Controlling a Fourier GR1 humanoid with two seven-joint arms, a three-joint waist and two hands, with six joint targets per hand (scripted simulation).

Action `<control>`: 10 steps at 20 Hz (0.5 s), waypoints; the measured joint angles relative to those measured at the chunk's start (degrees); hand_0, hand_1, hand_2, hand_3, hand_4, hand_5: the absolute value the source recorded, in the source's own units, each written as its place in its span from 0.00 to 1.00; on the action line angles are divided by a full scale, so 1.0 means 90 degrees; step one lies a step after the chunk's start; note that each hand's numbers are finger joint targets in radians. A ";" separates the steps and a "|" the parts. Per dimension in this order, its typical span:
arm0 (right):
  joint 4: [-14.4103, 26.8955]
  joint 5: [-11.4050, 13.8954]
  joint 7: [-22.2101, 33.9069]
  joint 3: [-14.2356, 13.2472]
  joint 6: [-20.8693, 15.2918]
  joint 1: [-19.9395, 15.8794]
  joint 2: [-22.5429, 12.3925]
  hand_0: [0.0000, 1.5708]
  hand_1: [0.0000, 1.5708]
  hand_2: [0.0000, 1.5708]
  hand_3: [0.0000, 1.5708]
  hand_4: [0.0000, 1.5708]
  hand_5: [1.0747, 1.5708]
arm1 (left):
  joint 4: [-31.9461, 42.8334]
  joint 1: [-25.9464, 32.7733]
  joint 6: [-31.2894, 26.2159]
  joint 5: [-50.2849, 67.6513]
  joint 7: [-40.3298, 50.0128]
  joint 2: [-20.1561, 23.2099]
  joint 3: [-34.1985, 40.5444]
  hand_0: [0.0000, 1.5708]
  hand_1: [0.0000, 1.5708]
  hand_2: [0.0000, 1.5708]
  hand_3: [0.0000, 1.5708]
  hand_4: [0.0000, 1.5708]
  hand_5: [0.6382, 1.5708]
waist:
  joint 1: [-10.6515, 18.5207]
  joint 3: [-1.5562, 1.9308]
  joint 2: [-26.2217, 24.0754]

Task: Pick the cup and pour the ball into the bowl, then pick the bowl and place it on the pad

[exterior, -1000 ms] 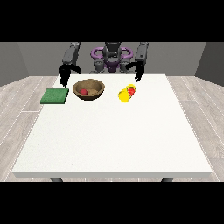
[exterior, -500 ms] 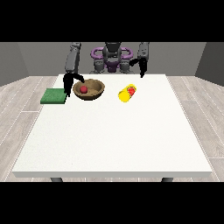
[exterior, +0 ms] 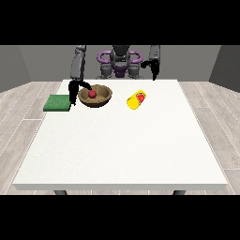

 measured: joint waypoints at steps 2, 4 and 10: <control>0.0086 -0.0013 -0.0086 -0.0039 -0.0068 -0.0045 0.0004 0.00 0.00 0.00 0.00 0.31 0.99 | -0.0099 -0.0013 0.0013 -0.0067 0.0071 -0.0039 -0.0050 0.00 0.00 0.00 0.00 0.61 0.84 | 0.0032 -0.0026 0.0023; 0.0140 -0.0107 -0.0074 -0.0109 -0.0119 -0.0088 0.0077 0.00 0.00 0.00 0.00 0.32 0.98 | -0.0159 0.0077 -0.0039 -0.0073 0.0066 -0.0059 -0.0118 0.00 0.00 0.00 0.00 0.60 0.84 | 0.0098 -0.0026 0.0041; 0.0153 -0.0570 -0.0206 -0.0502 -0.0178 -0.0075 0.0220 1.00 1.00 1.00 0.85 0.59 0.76 | -0.0466 0.0000 -0.0146 -0.0106 0.0035 0.0003 -0.0156 0.00 0.00 0.00 0.00 0.61 0.83 | 0.0264 -0.0146 0.0310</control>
